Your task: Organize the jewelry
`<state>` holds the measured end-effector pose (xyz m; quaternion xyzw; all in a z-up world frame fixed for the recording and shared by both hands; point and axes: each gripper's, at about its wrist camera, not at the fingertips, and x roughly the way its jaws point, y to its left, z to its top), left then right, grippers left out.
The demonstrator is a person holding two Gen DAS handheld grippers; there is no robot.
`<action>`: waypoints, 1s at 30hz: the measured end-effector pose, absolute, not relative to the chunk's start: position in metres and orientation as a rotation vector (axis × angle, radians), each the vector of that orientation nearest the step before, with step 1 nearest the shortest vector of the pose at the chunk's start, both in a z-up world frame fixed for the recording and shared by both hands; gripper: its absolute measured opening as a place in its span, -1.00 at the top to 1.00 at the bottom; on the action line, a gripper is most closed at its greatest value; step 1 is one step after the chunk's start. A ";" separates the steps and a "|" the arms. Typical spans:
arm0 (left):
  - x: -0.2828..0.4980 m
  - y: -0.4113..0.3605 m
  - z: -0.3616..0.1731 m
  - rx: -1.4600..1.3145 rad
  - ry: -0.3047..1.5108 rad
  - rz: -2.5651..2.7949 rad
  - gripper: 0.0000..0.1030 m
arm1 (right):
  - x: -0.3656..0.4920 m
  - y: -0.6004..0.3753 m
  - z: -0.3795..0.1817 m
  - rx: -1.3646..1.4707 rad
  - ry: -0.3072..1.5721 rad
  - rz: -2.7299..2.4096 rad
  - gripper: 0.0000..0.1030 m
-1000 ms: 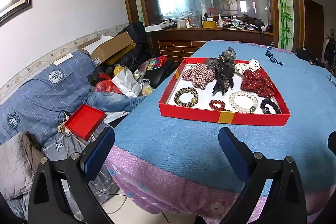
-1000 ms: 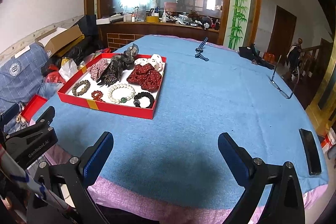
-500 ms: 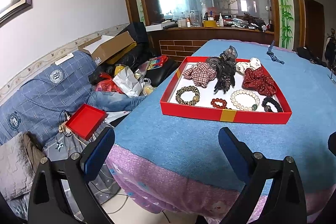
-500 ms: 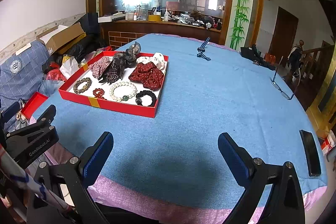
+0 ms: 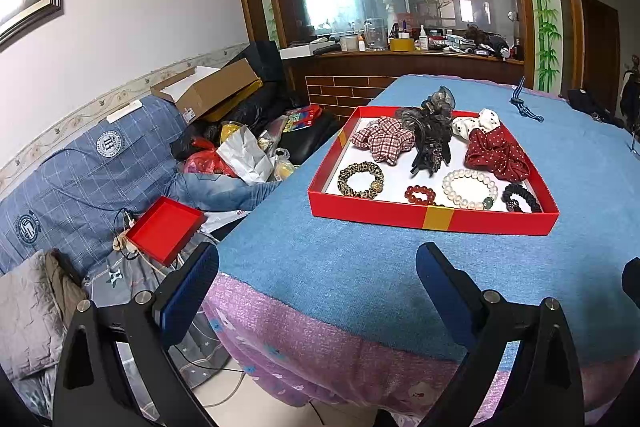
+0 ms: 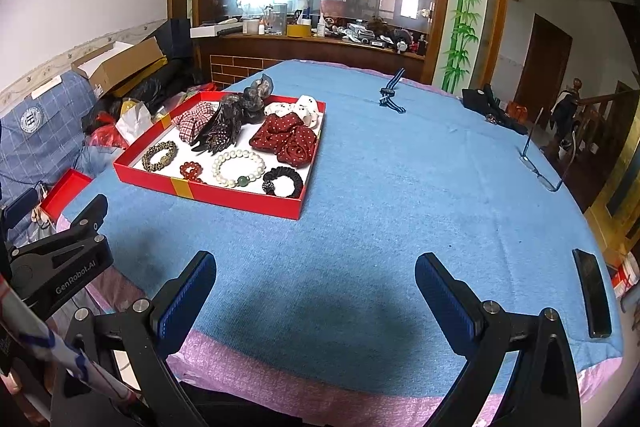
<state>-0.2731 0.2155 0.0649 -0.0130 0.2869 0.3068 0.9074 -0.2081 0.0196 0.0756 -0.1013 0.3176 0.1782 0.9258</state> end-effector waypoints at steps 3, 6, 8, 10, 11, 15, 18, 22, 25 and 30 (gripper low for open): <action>-0.274 0.216 0.063 -0.024 0.594 0.633 -0.92 | -0.208 0.020 0.075 -0.209 0.652 0.365 -0.97; -0.274 0.216 0.064 -0.025 0.594 0.631 -0.92 | -0.208 0.021 0.075 -0.209 0.653 0.365 -0.97; -0.274 0.217 0.063 -0.025 0.595 0.630 -0.92 | -0.208 0.021 0.075 -0.210 0.653 0.365 -0.97; -0.273 0.216 0.063 -0.025 0.596 0.630 -0.92 | -0.208 0.021 0.075 -0.210 0.653 0.365 -0.97; -0.274 0.217 0.062 -0.025 0.596 0.630 -0.92 | -0.208 0.021 0.075 -0.210 0.653 0.365 -0.97; -0.273 0.217 0.062 -0.026 0.595 0.631 -0.92 | -0.208 0.021 0.074 -0.211 0.656 0.365 -0.97; -0.273 0.217 0.062 -0.025 0.596 0.630 -0.92 | -0.208 0.021 0.073 -0.213 0.657 0.365 -0.97; -0.273 0.217 0.063 -0.025 0.595 0.629 -0.92 | -0.208 0.021 0.072 -0.212 0.658 0.365 -0.97; -0.273 0.217 0.063 -0.027 0.596 0.630 -0.92 | -0.208 0.021 0.073 -0.212 0.658 0.364 -0.97; -0.272 0.217 0.062 -0.023 0.598 0.630 -0.92 | -0.208 0.021 0.073 -0.213 0.658 0.365 -0.97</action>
